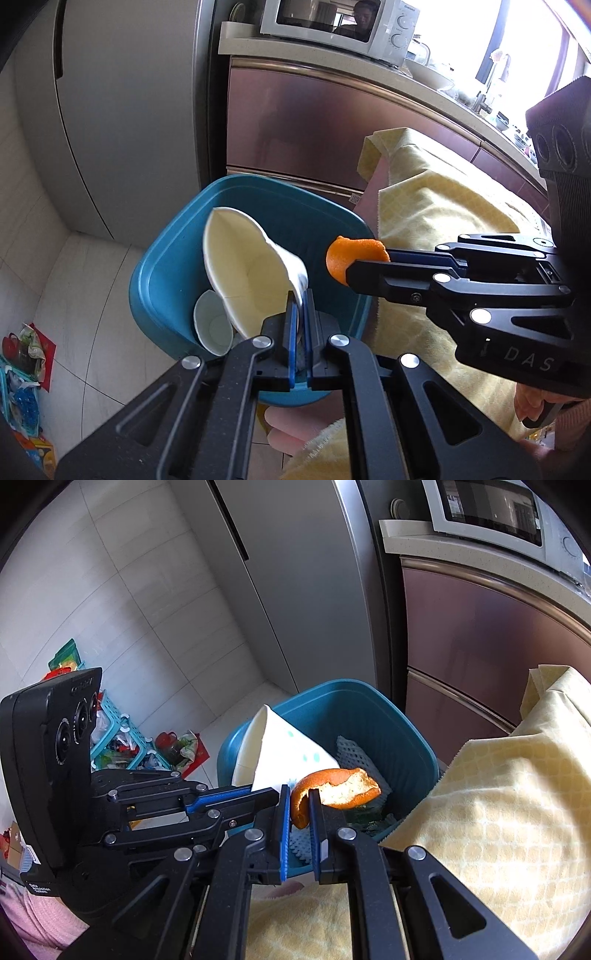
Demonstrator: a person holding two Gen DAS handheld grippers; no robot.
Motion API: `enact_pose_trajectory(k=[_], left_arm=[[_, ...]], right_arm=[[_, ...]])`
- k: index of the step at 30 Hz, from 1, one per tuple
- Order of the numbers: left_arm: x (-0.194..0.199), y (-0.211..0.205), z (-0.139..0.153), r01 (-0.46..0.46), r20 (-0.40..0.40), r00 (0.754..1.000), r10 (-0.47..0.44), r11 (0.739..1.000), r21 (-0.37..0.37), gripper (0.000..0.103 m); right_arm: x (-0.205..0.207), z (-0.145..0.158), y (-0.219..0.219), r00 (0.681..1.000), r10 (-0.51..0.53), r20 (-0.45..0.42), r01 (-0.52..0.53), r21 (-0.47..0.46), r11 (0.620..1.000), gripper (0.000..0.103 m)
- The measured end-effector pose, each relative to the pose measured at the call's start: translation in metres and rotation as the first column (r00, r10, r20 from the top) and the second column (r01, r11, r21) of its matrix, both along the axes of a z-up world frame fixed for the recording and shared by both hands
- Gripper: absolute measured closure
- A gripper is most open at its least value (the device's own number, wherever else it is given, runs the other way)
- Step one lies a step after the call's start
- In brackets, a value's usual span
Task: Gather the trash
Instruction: 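Open both tools to drop the cup and peel into the teal bin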
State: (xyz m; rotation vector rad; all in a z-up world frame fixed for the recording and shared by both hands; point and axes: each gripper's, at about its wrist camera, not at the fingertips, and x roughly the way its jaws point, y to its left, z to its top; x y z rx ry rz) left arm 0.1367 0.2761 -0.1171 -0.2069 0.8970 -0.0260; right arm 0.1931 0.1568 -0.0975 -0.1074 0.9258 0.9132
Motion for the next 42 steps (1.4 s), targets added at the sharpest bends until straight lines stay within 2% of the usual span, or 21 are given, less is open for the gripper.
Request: enact_pose_trajectory(k=[9, 12, 19, 27, 29, 30, 32, 36, 38, 42], left_arm=[[0.01, 0.007, -0.018, -0.009, -0.028, 1.0, 0.008, 0.998, -0.063, 0.099], [0.01, 0.009, -0.022, -0.004, -0.015, 1.0, 0.002, 0.995, -0.102, 0.099], [0.009, 0.007, -0.023, -0.012, -0.01, 1.0, 0.011, 0.995, -0.098, 0.097], [-0.011, 0.003, -0.005, -0.017, 0.064, 0.998, 0.021, 0.998, -0.062, 0.074], [-0.019, 0.002, 0.003, -0.02, 0.093, 0.995, 0.024, 0.999, -0.046, 0.067], [-0.023, 0.0, 0.007, -0.021, 0.11, 0.994, 0.025, 0.999, -0.036, 0.066], [-0.031, -0.004, 0.016, -0.028, 0.14, 0.99, 0.03, 0.999, -0.015, 0.054], [-0.047, -0.013, 0.032, -0.031, 0.195, 0.98, 0.027, 0.999, 0.017, 0.039], [-0.055, -0.019, 0.039, -0.03, 0.218, 0.976, 0.023, 0.999, 0.032, 0.028], [-0.072, -0.031, 0.052, -0.022, 0.27, 0.963, 0.006, 0.998, 0.056, 0.016]], right_arm=[[0.013, -0.012, 0.001, 0.998, -0.034, -0.049, 0.033, -0.015, 0.999, 0.093], [0.015, -0.014, -0.002, 0.997, -0.05, -0.06, 0.049, -0.016, 0.999, 0.091], [0.009, -0.012, -0.009, 0.996, -0.066, -0.055, 0.066, 0.0, 0.998, 0.09], [-0.004, -0.002, -0.027, 0.996, -0.083, -0.015, 0.083, 0.034, 0.996, 0.077], [-0.01, 0.002, -0.033, 0.995, -0.095, 0.005, 0.095, 0.044, 0.995, 0.067], [-0.013, 0.004, -0.037, 0.995, -0.101, 0.014, 0.1, 0.054, 0.994, 0.066], [-0.019, 0.01, -0.045, 0.993, -0.109, 0.032, 0.107, 0.072, 0.992, 0.061], [-0.032, 0.021, -0.063, 0.988, -0.133, 0.076, 0.125, 0.102, 0.987, 0.055], [-0.039, 0.026, -0.072, 0.985, -0.15, 0.089, 0.139, 0.116, 0.984, 0.05], [-0.056, 0.034, -0.09, 0.973, -0.186, 0.136, 0.167, 0.138, 0.976, 0.038]])
